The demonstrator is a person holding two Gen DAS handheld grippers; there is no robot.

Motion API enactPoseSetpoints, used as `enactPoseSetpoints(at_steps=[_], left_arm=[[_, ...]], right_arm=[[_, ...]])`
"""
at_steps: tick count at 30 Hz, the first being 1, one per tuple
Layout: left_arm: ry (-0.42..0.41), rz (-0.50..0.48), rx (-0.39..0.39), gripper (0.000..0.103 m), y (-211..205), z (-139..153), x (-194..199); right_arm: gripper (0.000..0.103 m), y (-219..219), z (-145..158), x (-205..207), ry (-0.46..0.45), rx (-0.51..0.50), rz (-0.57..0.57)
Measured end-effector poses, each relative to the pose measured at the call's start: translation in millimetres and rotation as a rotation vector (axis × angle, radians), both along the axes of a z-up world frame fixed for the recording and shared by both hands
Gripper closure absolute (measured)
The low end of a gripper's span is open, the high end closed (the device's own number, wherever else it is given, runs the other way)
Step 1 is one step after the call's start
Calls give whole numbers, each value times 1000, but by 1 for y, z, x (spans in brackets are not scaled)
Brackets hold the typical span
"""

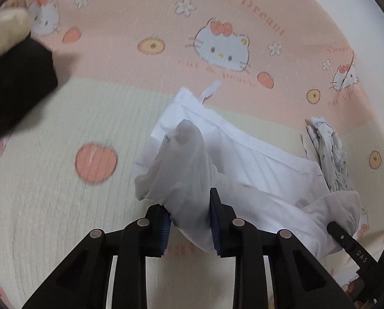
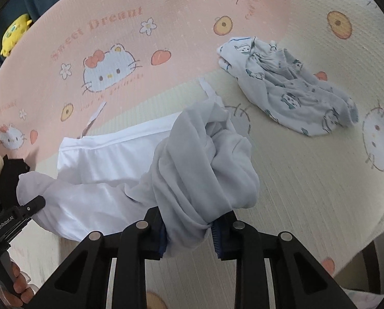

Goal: Fold clothes

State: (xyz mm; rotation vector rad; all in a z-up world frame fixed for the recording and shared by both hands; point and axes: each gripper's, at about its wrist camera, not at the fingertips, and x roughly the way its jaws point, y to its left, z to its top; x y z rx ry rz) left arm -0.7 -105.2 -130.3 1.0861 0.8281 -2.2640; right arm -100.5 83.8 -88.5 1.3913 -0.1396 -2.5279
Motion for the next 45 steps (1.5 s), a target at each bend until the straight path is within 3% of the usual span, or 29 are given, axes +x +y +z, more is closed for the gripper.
enactPoseSetpoints(at_steps=[6,13,21,26,29,32,35,37,45], left_arm=[[0,-13,43,80,5,-3,27],[4,-48,41,80,8,-10,36],[-14,-109,-17,79,16,-16,30],[-18,-114,15,77,12,-22,32],[-28,-99,65,63,7,-26,33],[-34,-98,125,53,5,-28,37],[-56,-127,97,38,11,-22,39],[-71,-145,79,38,15,-18,41],[-157,-302,-177,38,45,7,47]], right_arm=[[77,2,2,31,-7,24,13],[77,1,-1,53,-6,78,48],[76,10,-18,45,-69,76,23],[75,12,-26,48,-98,88,4],[70,13,-31,52,-121,99,-6],[58,14,-28,57,-106,123,4],[47,11,-23,62,-85,193,21],[45,7,-20,65,-70,232,42],[41,-9,-2,88,26,435,144]])
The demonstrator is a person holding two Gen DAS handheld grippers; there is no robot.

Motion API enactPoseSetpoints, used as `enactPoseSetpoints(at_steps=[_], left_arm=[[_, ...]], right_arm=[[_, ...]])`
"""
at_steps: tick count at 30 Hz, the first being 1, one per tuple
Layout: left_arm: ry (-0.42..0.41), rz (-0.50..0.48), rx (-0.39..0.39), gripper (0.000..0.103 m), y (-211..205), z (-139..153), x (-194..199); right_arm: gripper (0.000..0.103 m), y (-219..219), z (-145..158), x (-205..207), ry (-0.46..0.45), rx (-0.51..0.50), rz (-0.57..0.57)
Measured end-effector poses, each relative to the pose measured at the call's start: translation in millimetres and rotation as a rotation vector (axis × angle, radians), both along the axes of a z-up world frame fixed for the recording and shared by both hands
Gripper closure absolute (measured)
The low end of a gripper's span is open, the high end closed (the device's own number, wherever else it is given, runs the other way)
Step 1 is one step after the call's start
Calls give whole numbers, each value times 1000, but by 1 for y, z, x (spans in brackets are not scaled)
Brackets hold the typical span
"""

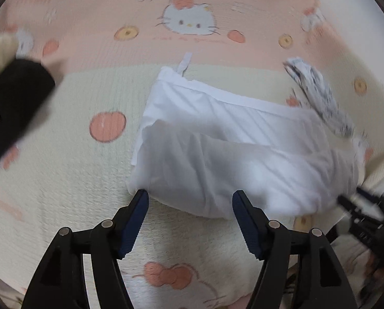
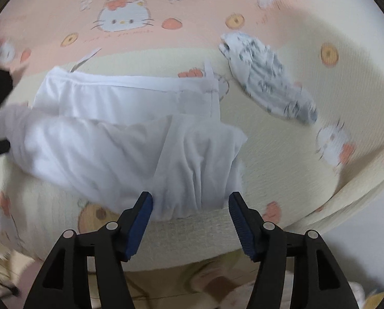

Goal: Fold clothes

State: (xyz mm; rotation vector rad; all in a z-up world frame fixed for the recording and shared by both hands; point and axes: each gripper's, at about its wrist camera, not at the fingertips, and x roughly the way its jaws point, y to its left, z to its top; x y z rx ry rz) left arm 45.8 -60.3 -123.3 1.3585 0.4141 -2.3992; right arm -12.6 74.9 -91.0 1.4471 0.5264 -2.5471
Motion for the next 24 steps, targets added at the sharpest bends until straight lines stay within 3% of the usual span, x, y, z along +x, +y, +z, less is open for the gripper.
enactPoseSetpoints(at_steps=[5,10,17,24], left_arm=[[-62,-153,-296,38,27,11,2],[-128,-333,-565,38,56,1,4],[-191,-579,-810,38,79,-23,8],[-239,-686,-914,38,72,-38,4]], right_arm=[[35,-18,15,23,116,122,167],[33,-43,17,42,183,225,371],[31,-70,-3,53,242,436,571],[31,-72,-29,65,260,604,711]])
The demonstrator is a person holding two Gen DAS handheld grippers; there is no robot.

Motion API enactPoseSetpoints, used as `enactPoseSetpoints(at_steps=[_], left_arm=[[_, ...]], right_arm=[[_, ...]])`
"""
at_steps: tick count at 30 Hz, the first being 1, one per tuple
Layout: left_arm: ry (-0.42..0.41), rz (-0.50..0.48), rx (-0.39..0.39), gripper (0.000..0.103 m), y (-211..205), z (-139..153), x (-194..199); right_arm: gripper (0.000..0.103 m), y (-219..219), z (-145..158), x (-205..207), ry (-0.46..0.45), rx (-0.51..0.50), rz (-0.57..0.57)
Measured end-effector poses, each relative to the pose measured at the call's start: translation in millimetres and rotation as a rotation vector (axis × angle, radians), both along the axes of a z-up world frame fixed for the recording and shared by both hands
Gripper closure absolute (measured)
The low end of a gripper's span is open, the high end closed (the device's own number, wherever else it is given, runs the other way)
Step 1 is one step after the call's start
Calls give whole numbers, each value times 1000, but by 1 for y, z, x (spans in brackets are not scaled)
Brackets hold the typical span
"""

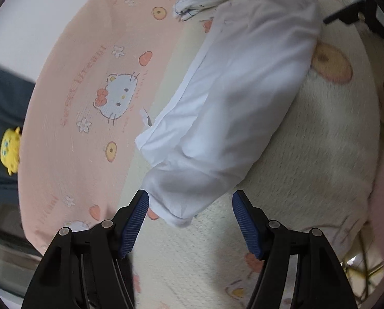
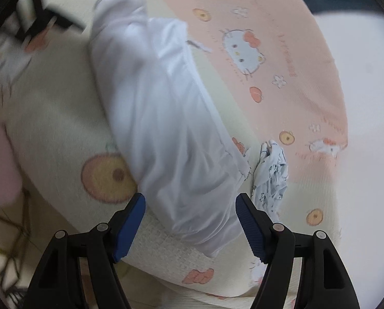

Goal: Fold clothes
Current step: 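Grasp the bundle's end with the right gripper while the left gripper grasps it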

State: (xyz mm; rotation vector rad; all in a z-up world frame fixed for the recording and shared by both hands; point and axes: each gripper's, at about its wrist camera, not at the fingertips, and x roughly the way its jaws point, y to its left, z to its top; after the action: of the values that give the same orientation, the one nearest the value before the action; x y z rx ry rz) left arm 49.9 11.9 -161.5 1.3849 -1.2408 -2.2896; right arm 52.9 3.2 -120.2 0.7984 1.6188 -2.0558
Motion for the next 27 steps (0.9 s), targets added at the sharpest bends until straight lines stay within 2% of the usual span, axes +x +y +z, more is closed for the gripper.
enactPoseSetpoints(at_steps=[5,9,12,17,22,27], left_arm=[[-55,-40,7,38,0,-10,-3],[-85,-86,-71,38,4,-23,-3],[-87,-132,-133,38,8,-31,-2],[-53,-172,-197,38,19,-37,-11],[-39,-170,-208,37,28,-39,-30],[-29,-189,-230,35,21,-39,-25]], right_arm=[[31,2,-21,7,23,91,72],[31,6,-42,13,117,225,170],[31,11,-53,8,104,276,177],[25,9,-58,4,147,288,211],[25,0,-62,-7,187,295,233],[25,12,-67,-10,243,310,257]])
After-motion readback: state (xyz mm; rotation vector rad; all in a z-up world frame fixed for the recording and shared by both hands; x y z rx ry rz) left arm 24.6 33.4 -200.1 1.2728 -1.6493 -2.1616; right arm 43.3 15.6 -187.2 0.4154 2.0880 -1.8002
